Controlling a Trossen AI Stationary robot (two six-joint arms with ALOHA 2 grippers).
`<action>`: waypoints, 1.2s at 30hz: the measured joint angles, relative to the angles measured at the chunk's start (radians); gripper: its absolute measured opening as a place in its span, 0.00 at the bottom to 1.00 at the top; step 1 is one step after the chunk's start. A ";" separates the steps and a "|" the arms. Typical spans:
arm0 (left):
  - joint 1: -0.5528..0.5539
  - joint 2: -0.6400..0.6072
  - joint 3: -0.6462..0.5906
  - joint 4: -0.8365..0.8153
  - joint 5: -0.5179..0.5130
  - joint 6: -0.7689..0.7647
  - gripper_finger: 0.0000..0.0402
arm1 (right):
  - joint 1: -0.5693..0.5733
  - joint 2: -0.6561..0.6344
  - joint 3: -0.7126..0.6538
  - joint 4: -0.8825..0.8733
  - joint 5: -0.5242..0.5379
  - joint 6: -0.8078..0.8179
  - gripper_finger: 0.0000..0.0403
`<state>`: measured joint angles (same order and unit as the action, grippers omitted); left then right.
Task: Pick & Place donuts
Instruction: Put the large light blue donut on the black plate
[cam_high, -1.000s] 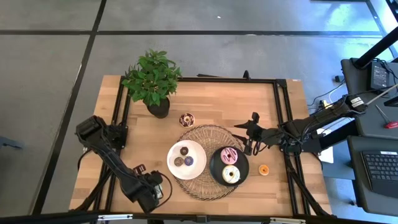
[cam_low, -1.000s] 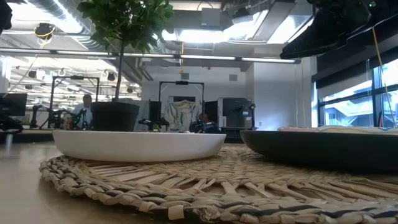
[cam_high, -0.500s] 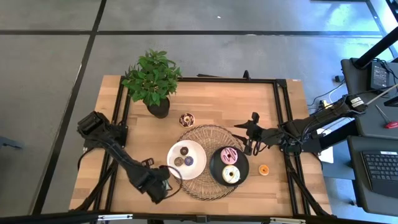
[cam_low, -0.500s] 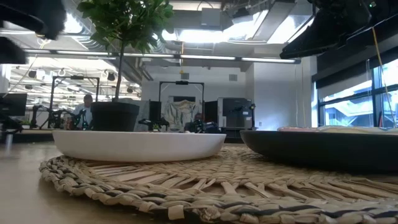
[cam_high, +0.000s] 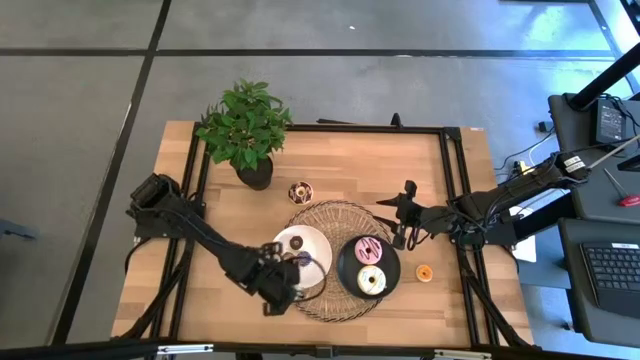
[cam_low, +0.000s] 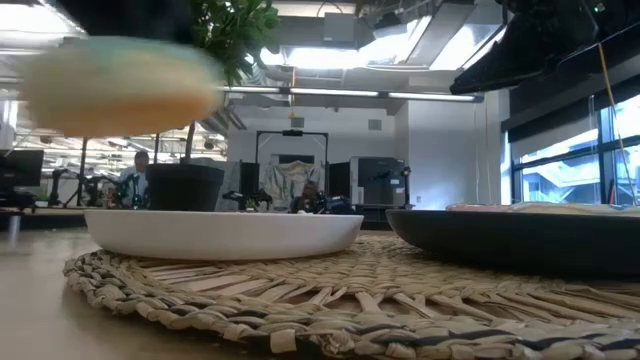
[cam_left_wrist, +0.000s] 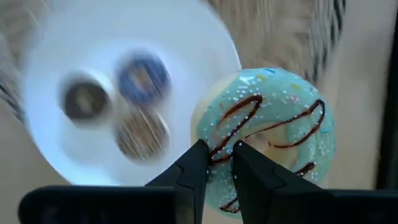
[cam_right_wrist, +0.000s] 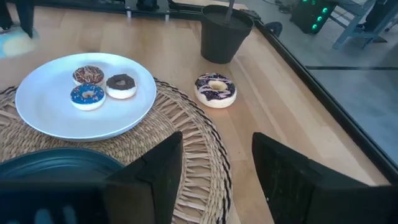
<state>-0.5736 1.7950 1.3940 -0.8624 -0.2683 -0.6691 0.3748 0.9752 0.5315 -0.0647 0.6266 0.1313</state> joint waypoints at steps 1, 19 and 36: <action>0.014 0.000 0.007 0.017 -0.023 0.037 0.16 | 0.000 0.000 0.000 0.000 0.000 0.020 0.48; 0.281 0.066 0.016 0.623 0.038 0.669 0.15 | 0.000 0.000 0.000 -0.024 0.000 0.018 0.48; 0.341 0.281 0.015 0.792 0.142 0.650 0.15 | 0.000 0.000 0.000 -0.036 0.000 0.047 0.48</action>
<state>-0.2328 2.0756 1.4094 -0.0708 -0.1268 -0.0191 0.3748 0.9752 0.5312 -0.1011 0.6261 0.1784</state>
